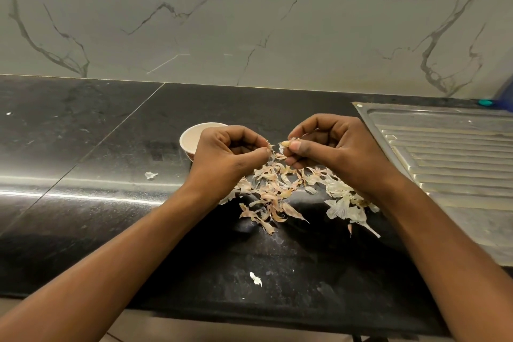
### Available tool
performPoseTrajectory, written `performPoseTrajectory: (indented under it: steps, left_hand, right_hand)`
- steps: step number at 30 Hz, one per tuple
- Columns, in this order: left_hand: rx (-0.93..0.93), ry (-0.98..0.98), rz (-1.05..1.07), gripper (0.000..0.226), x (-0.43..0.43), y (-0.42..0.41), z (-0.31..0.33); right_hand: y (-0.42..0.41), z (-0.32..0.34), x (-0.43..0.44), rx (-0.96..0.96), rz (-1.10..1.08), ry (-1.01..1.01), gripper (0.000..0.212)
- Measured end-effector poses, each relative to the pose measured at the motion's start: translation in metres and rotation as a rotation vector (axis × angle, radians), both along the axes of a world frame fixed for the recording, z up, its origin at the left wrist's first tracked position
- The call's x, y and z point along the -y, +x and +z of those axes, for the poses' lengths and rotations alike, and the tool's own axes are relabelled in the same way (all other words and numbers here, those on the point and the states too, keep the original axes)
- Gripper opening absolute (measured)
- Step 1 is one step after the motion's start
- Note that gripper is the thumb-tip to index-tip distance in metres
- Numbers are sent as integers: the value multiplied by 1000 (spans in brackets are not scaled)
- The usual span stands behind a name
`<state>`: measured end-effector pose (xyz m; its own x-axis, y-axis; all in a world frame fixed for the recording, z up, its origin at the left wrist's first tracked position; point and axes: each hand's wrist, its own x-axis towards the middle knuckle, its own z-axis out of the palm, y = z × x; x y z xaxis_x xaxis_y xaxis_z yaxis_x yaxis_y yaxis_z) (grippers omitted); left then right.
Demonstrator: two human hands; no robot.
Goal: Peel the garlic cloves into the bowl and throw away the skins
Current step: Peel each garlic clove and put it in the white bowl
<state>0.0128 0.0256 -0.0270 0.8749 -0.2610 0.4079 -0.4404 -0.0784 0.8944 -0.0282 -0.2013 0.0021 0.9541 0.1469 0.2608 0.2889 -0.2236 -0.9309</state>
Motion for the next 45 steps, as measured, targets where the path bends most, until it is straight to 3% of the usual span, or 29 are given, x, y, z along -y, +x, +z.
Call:
performPoseTrajectory:
  steps: [8, 16, 25, 32, 37, 45]
  left_hand:
    - [6, 52, -31, 21, 1, 1, -1]
    - [-24, 41, -90, 7, 1, 0, -2]
    - [-67, -28, -87, 7, 2, 0, -1]
    - [-24, -5, -38, 12, 1, 4, -3]
    - [82, 81, -14, 15, 2, 2, -4]
    - [113, 68, -57, 15, 3, 0, -4]
  right_hand:
    - [1, -3, -1, 60, -41, -110, 24]
    - [3, -6, -2, 124, -40, -170, 27]
    - [5, -10, -1, 175, -17, -170, 29]
    - [5, -12, 1, 109, 47, -136, 45]
    - [4, -10, -3, 68, 45, -80, 18]
    - [3, -11, -6, 11, 55, -43, 22]
